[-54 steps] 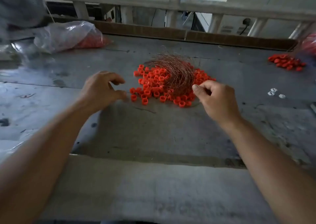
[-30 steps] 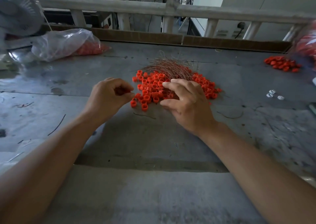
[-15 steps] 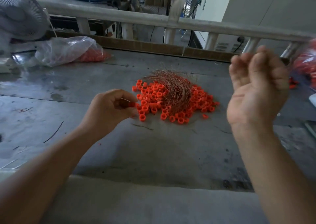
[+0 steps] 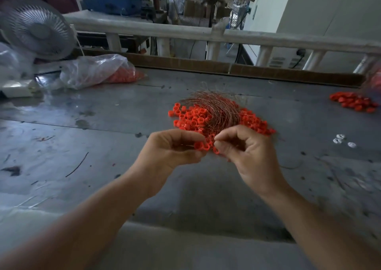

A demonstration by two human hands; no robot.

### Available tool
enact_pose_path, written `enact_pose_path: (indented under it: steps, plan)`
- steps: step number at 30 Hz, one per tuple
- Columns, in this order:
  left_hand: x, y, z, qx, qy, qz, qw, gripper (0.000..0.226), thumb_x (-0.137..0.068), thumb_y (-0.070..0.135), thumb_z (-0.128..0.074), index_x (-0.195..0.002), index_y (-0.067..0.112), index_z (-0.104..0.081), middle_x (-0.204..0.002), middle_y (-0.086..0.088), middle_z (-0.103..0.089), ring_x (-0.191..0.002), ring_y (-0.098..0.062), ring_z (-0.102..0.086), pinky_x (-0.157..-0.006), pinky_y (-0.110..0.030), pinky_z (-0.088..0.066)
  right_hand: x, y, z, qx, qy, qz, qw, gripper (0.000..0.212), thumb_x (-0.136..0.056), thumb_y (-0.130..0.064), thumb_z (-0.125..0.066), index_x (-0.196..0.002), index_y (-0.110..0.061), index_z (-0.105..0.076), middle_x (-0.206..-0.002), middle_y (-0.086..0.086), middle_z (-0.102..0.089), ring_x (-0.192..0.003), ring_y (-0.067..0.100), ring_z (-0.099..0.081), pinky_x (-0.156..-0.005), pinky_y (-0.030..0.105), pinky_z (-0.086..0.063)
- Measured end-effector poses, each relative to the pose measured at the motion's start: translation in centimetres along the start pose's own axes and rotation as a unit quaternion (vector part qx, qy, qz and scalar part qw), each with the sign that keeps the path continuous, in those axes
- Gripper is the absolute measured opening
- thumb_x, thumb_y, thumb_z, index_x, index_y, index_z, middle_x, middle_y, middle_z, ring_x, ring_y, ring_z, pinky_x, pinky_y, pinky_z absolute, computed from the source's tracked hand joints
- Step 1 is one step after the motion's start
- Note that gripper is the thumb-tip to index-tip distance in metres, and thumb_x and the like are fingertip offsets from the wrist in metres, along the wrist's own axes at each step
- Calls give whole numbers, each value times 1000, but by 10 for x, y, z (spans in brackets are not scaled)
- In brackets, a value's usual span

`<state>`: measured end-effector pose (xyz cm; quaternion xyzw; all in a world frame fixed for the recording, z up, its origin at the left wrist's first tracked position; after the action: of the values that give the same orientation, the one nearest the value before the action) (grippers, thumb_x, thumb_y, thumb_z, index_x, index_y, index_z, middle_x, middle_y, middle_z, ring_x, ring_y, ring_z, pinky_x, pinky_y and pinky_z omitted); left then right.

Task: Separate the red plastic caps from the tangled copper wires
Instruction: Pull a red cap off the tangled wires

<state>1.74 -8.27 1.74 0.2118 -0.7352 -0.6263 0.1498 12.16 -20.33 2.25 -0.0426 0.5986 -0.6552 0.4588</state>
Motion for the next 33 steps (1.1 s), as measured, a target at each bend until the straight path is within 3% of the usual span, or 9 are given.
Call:
enact_pose_path:
  steps: [6, 11, 17, 23, 28, 33]
  plan:
    - [1, 4, 5, 7, 2, -42, 999, 24, -49, 3, -69, -71, 12, -70, -72, -5, -70, -66, -13, -65, -59, -21, -54, 8, -4, -5, 40, 22, 8, 999, 29, -79, -2, -67, -77, -30, -61, -79, -7, -62, -75, -1, -59, -69, 8, -43]
    - [2, 4, 6, 2, -12, -47, 999, 23, -44, 11, -72, -66, 17, -73, -71, -3, -69, -66, -13, -64, -60, -20, -53, 9, -3, -5, 18, 11, -17, 1000, 23, -81, -3, -65, -80, -26, -61, -75, -12, -60, -70, -2, -58, -65, 10, -43]
    - [2, 4, 7, 13, -34, -21, 999, 29, -39, 18, -77, -67, 17, -73, -68, -5, -68, -64, -15, -66, -55, -21, -53, 7, -8, -3, 29, 13, 2, 999, 8, -73, -23, -63, -77, -30, -62, -76, -5, -62, -71, 3, -60, -64, 12, -45]
    - [-2, 1, 6, 19, -25, -11, 999, 33, -40, 17, -75, -73, 19, -76, -73, -6, -72, -72, -17, -68, -66, -22, -56, 6, -5, -5, 35, -6, -12, 999, 26, -81, -2, -64, -81, -28, -65, -79, -6, -62, -78, 2, -60, -70, 10, -45]
    - [-2, -1, 6, -6, -26, -38, 999, 32, -50, 14, -71, -82, 11, -70, -78, -8, -72, -76, -18, -68, -72, -27, -56, 8, -8, -9, -14, -13, -13, 1000, 18, -80, -10, -62, -81, -28, -63, -73, -20, -63, -70, -3, -59, -64, 8, -43]
    - [1, 0, 5, -24, -43, -56, 997, 25, -51, 14, -72, -75, 18, -75, -75, -5, -72, -73, -16, -67, -67, -21, -54, 7, -12, -10, -17, 1, -8, 1000, 21, -79, -7, -67, -77, -27, -64, -70, -15, -63, -65, -3, -58, -61, 8, -42]
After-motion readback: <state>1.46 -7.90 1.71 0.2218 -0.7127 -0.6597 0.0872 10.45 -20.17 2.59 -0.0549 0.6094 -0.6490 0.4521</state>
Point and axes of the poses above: each hand's wrist, its own x-axis away from the middle knuckle, its own z-axis out of the back of the hand, y = z × x, the point moved 2 cm from there along -x, towards the middle knuckle
